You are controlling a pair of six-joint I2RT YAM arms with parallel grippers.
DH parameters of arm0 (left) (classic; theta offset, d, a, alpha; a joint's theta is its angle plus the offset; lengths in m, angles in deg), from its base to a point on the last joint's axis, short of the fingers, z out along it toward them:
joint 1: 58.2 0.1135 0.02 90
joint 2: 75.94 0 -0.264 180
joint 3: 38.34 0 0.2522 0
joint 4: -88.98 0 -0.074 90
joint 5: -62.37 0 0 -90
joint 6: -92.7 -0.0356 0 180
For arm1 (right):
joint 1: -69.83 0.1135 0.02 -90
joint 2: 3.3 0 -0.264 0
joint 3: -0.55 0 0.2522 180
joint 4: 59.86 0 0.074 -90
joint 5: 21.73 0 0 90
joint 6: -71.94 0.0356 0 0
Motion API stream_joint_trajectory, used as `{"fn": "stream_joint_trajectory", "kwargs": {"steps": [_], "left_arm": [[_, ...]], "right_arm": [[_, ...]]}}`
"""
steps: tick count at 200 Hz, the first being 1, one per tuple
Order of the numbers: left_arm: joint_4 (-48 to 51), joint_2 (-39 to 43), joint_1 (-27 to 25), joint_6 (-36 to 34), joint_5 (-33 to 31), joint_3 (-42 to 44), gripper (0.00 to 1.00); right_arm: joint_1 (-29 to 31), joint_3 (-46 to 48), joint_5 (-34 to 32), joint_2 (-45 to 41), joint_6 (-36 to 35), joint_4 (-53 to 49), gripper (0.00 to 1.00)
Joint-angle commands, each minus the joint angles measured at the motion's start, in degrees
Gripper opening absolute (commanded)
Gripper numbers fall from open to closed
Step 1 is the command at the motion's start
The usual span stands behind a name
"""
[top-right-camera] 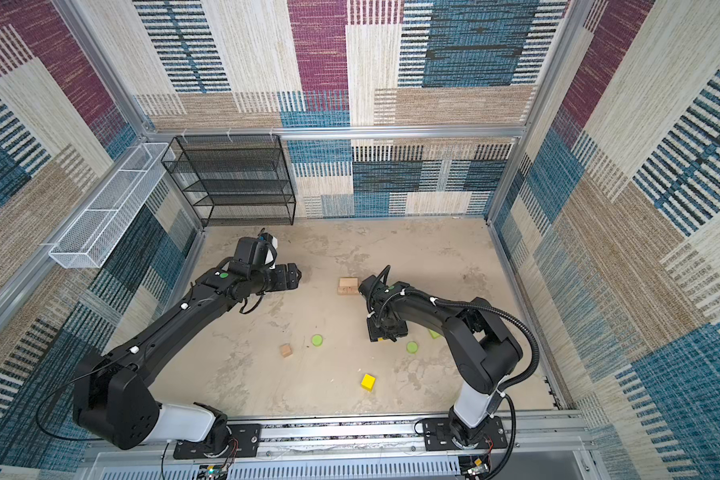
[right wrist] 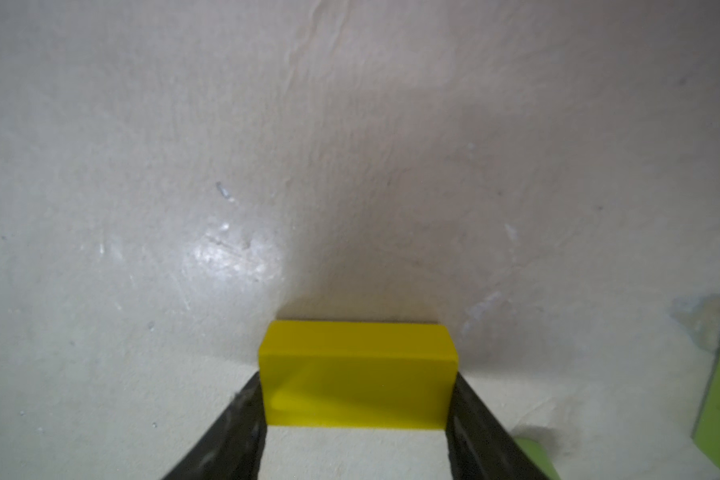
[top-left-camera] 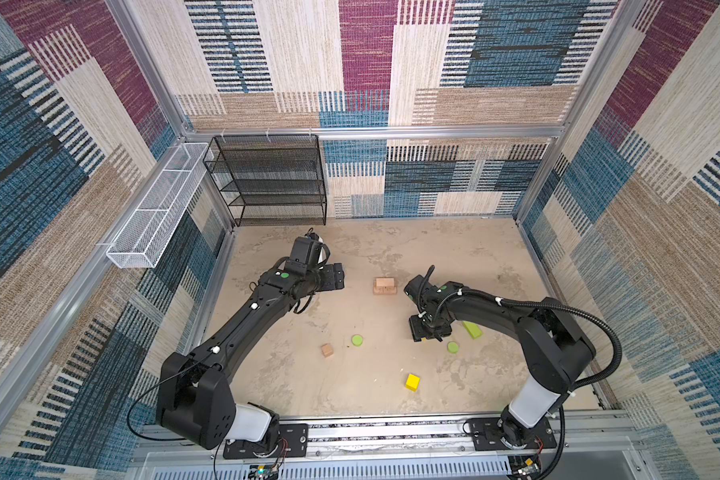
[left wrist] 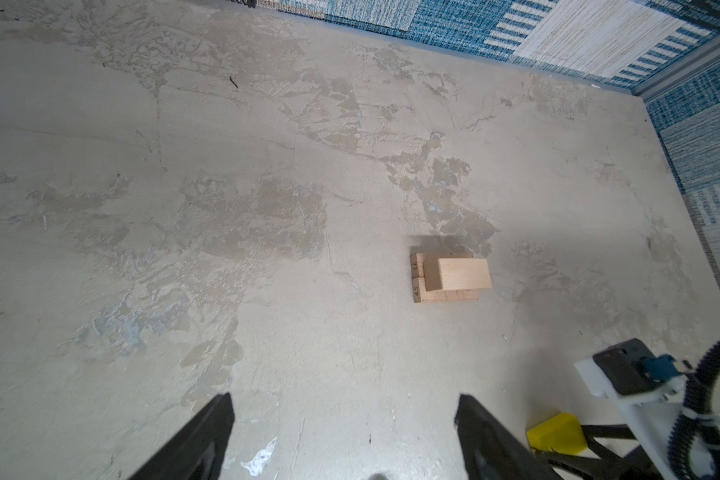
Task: Build the wood block tower
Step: 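Lift the yellow block with the right gripper and carry it over the stack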
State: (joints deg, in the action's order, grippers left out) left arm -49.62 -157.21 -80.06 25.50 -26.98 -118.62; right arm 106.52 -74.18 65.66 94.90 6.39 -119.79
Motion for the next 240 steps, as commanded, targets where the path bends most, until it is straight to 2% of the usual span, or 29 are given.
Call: {"fn": "stream_joint_trajectory", "kwargs": {"steps": [1, 34, 78, 158, 240], "left_arm": [[-1.10, 0.66, 0.15, 0.22, 0.68, 0.32, 0.89], [-1.62, 2.10, 0.54, -0.31, 0.40, 1.28, 0.89], [-2.34, 4.58, 1.64, -1.01, -0.94, 3.43, 0.89], [-2.46, 4.95, 4.02, -0.81, -1.38, 5.19, 0.89], [-1.73, 6.29, 4.69, -1.41, -2.14, 5.09, 0.89]], "right_arm": [[0.08, -1.69, -1.12, -0.19, 0.87, -1.12, 0.62], [0.05, -6.47, -1.17, -0.07, 0.61, -3.90, 0.62], [0.05, -17.35, -2.82, 3.23, -1.00, -7.92, 0.60], [0.04, -40.06, -3.39, 14.37, -2.44, -12.03, 0.60], [0.06, -42.99, -0.95, 17.81, 2.88, -7.54, 0.59]]}}
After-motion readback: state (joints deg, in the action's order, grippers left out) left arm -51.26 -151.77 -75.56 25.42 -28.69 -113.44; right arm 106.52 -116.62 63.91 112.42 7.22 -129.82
